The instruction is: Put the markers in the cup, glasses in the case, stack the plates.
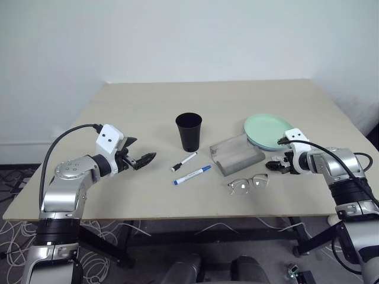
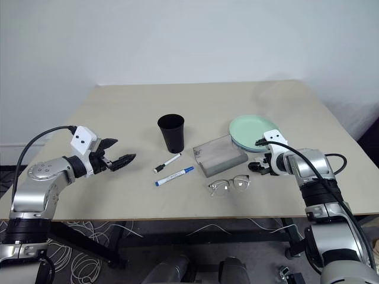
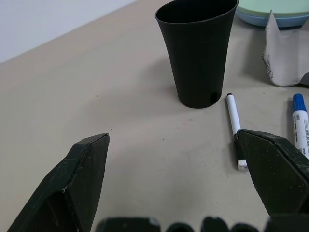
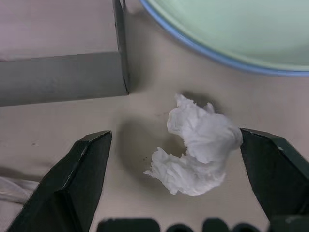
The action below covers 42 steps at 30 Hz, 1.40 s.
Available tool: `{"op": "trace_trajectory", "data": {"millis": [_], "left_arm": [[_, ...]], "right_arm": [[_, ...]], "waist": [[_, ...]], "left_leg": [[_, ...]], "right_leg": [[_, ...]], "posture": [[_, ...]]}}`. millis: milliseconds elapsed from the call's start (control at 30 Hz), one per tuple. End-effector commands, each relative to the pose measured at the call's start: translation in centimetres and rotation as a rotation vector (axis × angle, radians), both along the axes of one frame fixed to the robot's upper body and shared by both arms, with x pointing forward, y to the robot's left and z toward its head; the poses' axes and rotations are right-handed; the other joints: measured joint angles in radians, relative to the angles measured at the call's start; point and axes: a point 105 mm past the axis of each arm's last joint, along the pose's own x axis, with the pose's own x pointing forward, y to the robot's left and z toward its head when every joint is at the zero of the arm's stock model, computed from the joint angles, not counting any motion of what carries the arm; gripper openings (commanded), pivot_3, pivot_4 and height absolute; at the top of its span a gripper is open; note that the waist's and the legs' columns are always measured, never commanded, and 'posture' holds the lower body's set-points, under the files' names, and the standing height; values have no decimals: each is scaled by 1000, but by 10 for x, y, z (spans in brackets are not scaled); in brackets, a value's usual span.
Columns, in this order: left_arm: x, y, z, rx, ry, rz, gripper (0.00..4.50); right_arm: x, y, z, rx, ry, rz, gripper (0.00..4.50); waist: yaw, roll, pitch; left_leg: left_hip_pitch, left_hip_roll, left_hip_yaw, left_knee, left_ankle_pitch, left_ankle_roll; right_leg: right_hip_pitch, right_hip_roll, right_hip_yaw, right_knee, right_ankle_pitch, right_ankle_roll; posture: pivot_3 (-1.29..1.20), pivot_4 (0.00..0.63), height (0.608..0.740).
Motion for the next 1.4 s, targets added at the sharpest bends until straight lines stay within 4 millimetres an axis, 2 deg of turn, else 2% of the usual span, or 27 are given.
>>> {"op": "trace_trajectory", "data": {"millis": [33,333,433,633,667,733,900,1100,1200,1400], "left_arm": [[3,0,17,3,-60,-4,4500],[3,1,17,0,-62,6,4500],[3,1,17,-1,-62,6,4500],[5,3,19,0,-67,11,4500],[5,3,19,1,-68,11,4500],[6,2,20,1,-70,10,4500],[6,-1,21,-1,-75,5,4500],[4,-1,23,-3,-81,13,4500],[3,0,23,-1,-83,19,4500],[2,1,25,-2,-86,29,4500]], "right_arm": [[6,-4,8,-18,-47,-6,3180],[8,-7,9,-37,-59,1,39],[9,-8,11,-38,-63,4,39],[34,9,80,41,-252,53,39],[37,10,85,42,-270,54,39],[56,11,99,13,-355,13,39],[87,14,101,-41,-454,-76,39],[99,17,93,-58,-494,-131,39],[100,18,92,-73,-504,-135,731],[101,20,93,-76,-509,-122,2738]], "waist": [[0,0,0],[0,0,0],[0,0,0],[-7,1,0],[-8,0,0],[-8,0,0],[-14,-1,0],[-17,-1,0],[-19,0,0],[-30,0,0]], "left_leg": [[0,0,0,0,0,0],[0,0,0,0,0,0],[0,0,0,0,0,0],[0,0,0,0,0,0],[0,0,0,0,0,0],[0,0,-1,0,0,0],[1,0,-1,0,0,0],[1,-2,-1,0,0,0],[1,-2,-1,-1,0,0],[1,-1,-2,-1,0,0]], "right_leg": [[0,0,0,0,0,0],[0,0,0,0,0,0],[0,0,-1,0,0,0],[0,0,0,0,0,0],[0,0,0,0,0,1],[0,0,-1,0,0,1],[0,2,-1,0,0,0],[-1,2,0,0,4,-4],[-1,3,1,0,4,-5],[-1,7,3,0,4,-5]], "posture": [[0,0,692],[0,0,692],[0,0,692],[0,0,692],[0,0,692],[0,0,692],[0,0,692],[0,0,692],[0,0,692],[0,0,692]]}}
